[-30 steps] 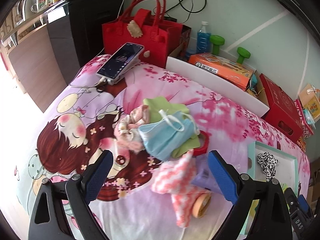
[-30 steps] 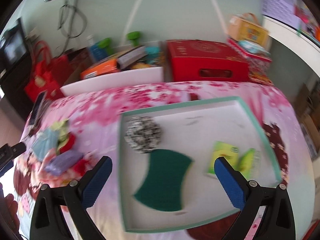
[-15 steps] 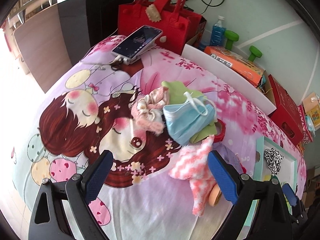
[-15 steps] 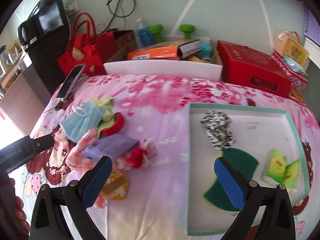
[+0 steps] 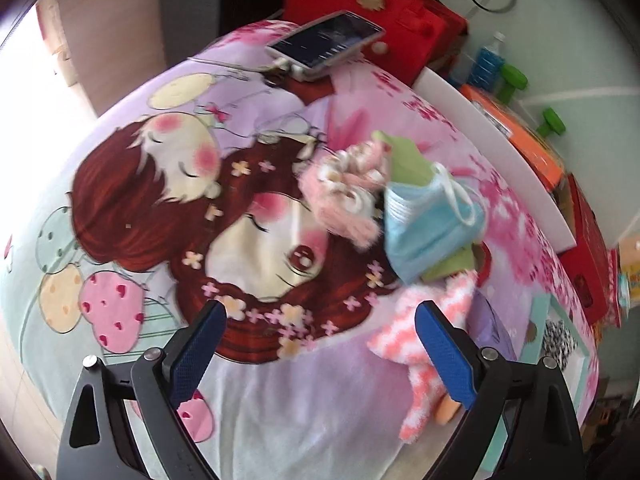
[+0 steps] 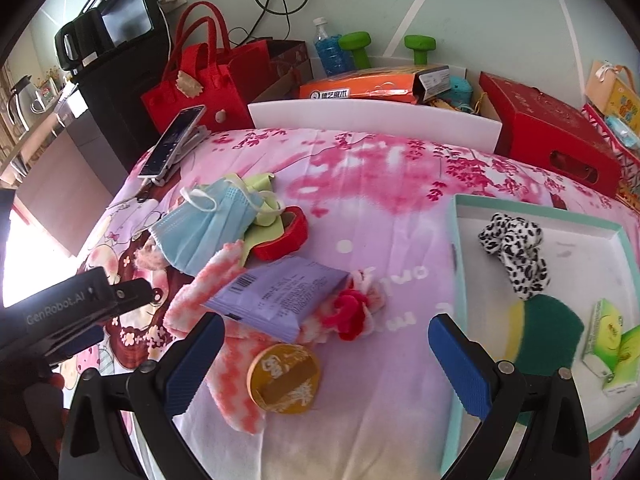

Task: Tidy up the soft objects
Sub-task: 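Move both tools back over the remaining pile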

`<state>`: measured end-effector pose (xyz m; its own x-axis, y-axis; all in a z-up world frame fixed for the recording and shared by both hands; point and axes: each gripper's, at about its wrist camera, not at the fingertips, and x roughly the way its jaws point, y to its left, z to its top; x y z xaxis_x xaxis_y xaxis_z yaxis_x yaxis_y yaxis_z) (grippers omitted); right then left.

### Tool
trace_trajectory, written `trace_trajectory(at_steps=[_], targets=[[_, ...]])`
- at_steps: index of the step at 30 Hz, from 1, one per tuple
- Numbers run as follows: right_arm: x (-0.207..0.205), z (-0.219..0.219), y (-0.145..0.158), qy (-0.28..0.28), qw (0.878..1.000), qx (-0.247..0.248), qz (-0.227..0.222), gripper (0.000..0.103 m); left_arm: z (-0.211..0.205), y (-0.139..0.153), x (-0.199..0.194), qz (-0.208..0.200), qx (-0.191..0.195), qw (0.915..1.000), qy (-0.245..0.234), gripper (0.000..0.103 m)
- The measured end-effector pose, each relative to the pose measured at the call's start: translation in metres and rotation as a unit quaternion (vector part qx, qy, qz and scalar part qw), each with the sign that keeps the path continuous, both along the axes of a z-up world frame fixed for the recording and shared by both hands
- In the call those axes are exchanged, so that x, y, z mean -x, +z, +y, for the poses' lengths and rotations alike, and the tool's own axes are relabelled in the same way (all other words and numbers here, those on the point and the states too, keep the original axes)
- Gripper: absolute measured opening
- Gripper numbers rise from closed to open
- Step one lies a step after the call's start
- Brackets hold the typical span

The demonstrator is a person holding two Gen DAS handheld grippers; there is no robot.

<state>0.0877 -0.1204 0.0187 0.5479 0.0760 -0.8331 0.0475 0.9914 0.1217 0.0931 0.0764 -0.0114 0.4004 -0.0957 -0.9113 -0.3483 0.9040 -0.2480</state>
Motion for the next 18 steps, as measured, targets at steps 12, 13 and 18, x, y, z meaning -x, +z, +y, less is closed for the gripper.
trace_trajectory(at_steps=[12,13,18], targets=[[-0.014,0.019,-0.008,-0.013,1.0,-0.018,-0.013,0.103,0.025,0.0,0.004,-0.001,0.005,0.9978,0.067,0.095],[-0.016,0.02,-0.009,-0.016,1.0,-0.015,-0.012,0.103,0.025,-0.001,0.003,0.0,0.005,0.9977,0.067,0.095],[-0.022,0.029,-0.016,-0.019,1.0,0.016,-0.01,0.103,0.022,-0.004,0.0,0.005,0.008,0.998,0.062,0.095]])
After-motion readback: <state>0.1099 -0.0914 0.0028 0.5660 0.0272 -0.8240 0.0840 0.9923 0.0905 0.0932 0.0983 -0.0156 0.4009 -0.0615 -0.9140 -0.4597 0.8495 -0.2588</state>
